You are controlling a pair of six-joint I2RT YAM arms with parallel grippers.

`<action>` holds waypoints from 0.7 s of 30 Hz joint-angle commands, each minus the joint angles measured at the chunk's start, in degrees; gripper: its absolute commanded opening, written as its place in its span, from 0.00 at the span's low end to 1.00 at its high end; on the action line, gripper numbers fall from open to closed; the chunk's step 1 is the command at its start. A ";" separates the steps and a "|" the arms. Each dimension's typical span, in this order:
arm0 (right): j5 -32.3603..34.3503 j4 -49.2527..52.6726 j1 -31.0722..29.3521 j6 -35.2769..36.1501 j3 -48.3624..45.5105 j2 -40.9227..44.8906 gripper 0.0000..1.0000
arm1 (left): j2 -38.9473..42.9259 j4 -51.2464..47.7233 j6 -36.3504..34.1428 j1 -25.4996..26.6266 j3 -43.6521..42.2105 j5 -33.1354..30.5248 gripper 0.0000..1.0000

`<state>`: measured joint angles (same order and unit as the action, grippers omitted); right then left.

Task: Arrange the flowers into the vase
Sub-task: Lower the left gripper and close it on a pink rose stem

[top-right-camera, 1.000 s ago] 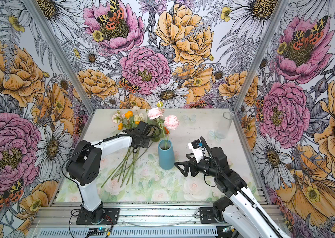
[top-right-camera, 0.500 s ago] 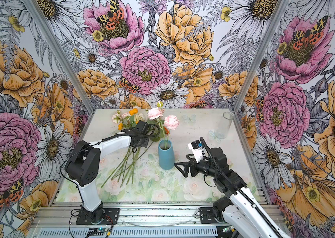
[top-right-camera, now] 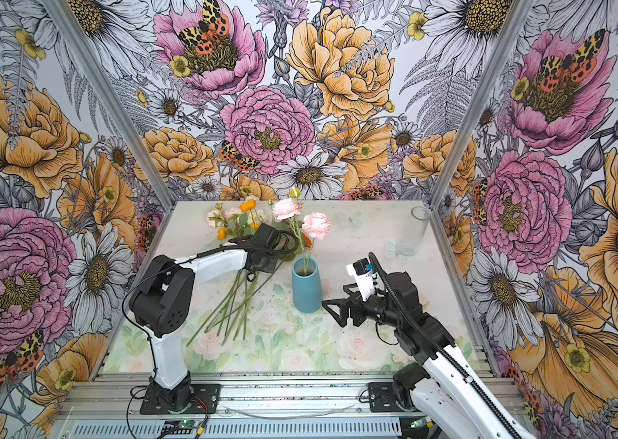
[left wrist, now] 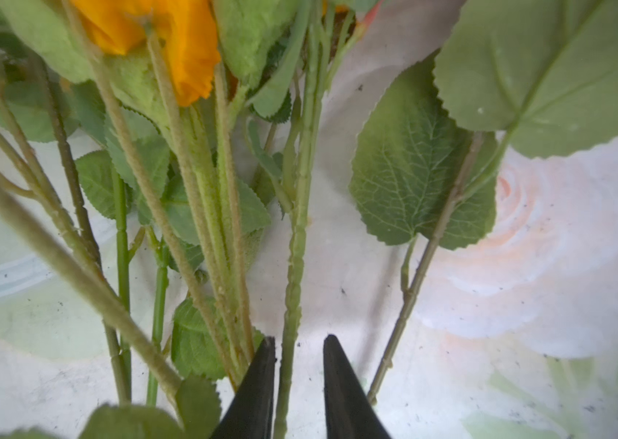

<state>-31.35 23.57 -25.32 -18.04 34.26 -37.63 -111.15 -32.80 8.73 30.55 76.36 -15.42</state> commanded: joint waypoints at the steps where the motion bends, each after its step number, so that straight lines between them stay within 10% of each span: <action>1: -0.40 -0.58 -0.42 -0.24 -0.09 -0.03 0.99 | -1.05 0.10 -0.96 -0.60 1.71 0.45 0.25; 11: -0.92 -0.82 -0.59 0.50 1.40 -1.10 0.99 | -0.75 -0.06 -2.08 -1.01 1.97 2.55 0.00; 21: -0.62 -0.72 -0.61 0.20 4.44 -2.26 0.99 | 16.22 -1.69 -3.76 -1.72 0.02 15.18 0.00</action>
<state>-31.57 23.59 -25.58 -18.02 35.86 -39.88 -102.21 -34.98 5.85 29.71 76.23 -6.11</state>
